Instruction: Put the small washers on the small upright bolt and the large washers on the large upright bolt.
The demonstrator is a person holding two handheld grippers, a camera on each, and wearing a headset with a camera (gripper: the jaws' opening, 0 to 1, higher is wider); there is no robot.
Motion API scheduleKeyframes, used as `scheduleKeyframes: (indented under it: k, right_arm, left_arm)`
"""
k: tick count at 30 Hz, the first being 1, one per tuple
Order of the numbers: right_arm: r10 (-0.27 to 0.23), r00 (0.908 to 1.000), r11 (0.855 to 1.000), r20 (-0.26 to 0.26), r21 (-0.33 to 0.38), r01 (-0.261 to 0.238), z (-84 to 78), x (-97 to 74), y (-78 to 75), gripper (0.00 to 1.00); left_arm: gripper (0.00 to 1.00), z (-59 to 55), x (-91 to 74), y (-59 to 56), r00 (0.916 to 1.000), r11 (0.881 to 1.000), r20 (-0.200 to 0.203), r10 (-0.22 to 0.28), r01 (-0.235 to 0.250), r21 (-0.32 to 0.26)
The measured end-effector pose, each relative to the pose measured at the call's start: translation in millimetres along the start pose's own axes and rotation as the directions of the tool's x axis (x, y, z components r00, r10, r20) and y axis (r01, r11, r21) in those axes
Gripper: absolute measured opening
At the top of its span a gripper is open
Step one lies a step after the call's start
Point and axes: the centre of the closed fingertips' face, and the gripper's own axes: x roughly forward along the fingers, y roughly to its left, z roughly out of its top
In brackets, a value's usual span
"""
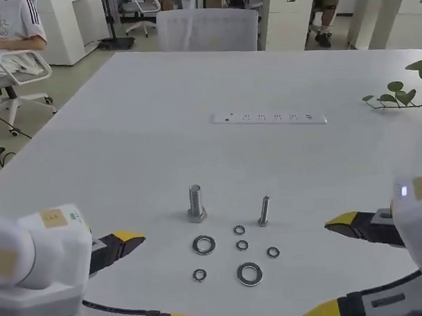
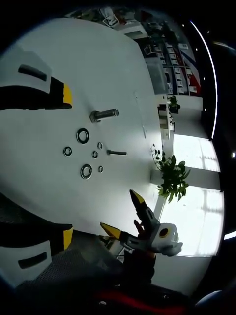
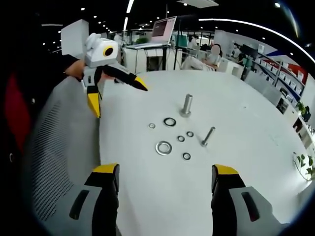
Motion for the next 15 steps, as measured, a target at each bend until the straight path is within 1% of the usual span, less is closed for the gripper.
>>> scheduleKeyframes:
  k: [1, 4, 9, 12, 15]
  right_arm:
    - [0.005, 0.9999, 1.0, -0.013, -0.01, -0.005, 0.3, 0.6, -1.3, 0.76]
    - [0.011, 0.9997, 1.0, -0.023, -0.028, -0.012, 3.0, 2.1, -4.4, 0.73]
    - [0.023, 0.9979, 0.998, -0.061, -0.057, -0.026, 4.8, 7.5, -11.7, 0.68]
    - [0.027, 0.9968, 0.997, -0.075, -0.07, -0.032, 6.1, 10.4, -16.0, 0.64]
    - [0.03, 0.9958, 0.996, -0.087, -0.086, -0.037, 8.8, 14.1, -19.5, 0.62]
  left_arm:
    - [0.97, 0.0, 0.0, 0.1, 1.0, 1.0, 0.0, -0.001, 0.001, -0.001]
    - [0.97, 0.0, 0.1, 0.4, 1.0, 1.0, 0.0, 0.0, 0.0, 0.0]
    - [0.96, 0.0, 0.5, 0.8, 1.0, 1.0, 0.0, -0.002, 0.002, -0.003]
    - [0.96, -0.5, 0.7, 0.7, 1.0, 1.0, -0.001, -0.003, 0.003, -0.003]
    - [0.96, -0.6, 0.9, 0.9, 1.0, 1.0, -0.002, -0.004, 0.004, -0.003]
